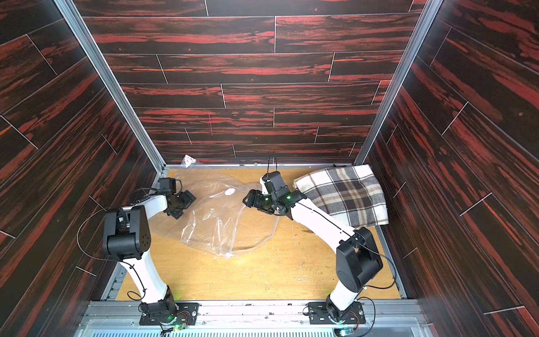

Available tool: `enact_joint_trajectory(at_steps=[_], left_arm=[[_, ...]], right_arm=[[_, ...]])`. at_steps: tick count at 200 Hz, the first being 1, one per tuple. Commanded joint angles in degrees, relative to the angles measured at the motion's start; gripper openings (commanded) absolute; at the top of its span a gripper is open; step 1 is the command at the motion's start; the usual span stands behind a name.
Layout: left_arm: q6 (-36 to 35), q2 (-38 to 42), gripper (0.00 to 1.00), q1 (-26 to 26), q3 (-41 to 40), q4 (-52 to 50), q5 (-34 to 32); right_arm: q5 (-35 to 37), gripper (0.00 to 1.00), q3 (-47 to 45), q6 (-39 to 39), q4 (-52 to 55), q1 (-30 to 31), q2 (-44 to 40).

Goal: Take the scarf out of the vacuum bag
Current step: Adjust the vacuum bag at the center of the board.

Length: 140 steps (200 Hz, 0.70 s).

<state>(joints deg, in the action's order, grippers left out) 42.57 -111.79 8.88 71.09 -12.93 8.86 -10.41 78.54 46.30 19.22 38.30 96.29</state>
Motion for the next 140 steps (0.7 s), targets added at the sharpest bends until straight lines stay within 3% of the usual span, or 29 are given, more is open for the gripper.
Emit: enact_joint_trajectory(at_steps=[1,27,113,140], left_arm=[[0.72,-0.37,0.92,0.42,-2.19,-0.53,-0.05],[0.35,-0.19,0.92,0.53,-2.72,-0.55,0.06],[0.29,0.86,0.92,1.11,-4.32,0.15,0.56],[0.65,1.82,0.92,1.30,-5.36,1.06,0.34]], right_arm=[[-2.44,0.50,1.36,0.14,-0.68,0.31,1.89],[-3.06,0.44,1.53,0.28,-1.12,0.86,2.44],[-3.24,0.43,2.99,0.78,-2.15,1.09,5.21],[-3.26,0.39,3.39,1.12,-2.85,1.20,6.35]])
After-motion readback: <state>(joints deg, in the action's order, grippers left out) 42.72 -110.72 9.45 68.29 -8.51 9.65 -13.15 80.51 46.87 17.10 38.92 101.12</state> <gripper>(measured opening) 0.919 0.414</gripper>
